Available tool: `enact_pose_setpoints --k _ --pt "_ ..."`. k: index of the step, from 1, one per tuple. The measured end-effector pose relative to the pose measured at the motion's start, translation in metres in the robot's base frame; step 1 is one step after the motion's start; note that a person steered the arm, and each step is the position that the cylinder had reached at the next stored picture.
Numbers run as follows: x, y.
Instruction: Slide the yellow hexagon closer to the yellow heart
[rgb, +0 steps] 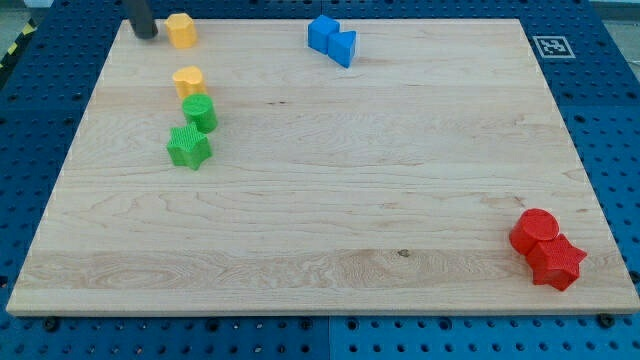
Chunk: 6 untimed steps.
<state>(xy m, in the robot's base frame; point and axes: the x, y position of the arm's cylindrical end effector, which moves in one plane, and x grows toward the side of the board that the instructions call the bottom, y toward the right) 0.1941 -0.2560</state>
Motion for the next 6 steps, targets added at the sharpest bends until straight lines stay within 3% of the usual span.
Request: enact_pose_setpoints --k 4,6 --pt "0.0 0.045" --pt "0.04 0.045"
